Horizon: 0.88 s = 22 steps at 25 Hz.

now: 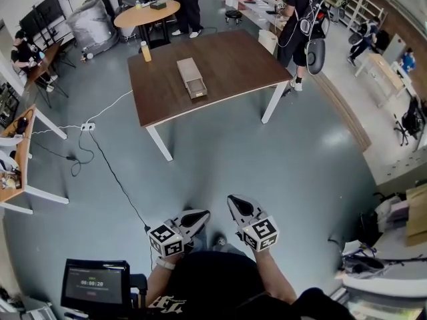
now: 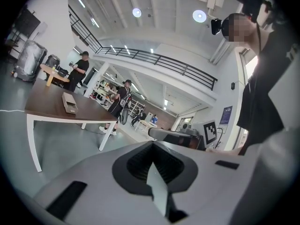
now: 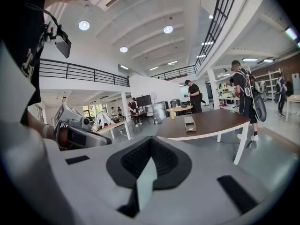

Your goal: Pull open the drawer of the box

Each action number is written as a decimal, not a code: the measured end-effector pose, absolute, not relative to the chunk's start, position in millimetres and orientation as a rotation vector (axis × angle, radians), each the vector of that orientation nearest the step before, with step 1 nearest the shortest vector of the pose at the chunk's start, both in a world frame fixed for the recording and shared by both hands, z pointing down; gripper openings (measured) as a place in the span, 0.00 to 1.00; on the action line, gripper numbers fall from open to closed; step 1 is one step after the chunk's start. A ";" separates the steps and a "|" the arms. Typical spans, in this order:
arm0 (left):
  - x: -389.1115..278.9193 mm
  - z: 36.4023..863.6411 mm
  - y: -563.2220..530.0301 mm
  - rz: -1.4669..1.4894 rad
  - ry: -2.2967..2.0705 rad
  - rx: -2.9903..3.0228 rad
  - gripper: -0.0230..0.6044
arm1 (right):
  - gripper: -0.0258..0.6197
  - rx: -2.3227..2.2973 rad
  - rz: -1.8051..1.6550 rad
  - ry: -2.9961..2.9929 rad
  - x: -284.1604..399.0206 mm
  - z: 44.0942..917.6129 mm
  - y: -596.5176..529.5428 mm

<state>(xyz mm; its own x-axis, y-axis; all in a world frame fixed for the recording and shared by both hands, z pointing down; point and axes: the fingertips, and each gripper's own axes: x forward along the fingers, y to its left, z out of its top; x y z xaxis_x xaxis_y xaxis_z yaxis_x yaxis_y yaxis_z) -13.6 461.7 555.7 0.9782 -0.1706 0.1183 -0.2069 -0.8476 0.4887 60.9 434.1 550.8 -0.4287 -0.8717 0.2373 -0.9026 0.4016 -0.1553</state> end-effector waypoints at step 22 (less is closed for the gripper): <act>-59.3 571.1 501.4 0.078 -0.383 2.590 0.04 | 0.02 1.490 0.397 -2.547 7.3 573.9 478.8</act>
<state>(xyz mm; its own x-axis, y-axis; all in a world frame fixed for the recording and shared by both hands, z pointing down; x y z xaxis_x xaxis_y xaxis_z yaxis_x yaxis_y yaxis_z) -59.3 501.4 571.1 0.9584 -0.2549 0.1281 -0.2848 -0.8269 0.4850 7.3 478.8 573.9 -0.4890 -0.8287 0.2722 -0.8722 0.4670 -0.1452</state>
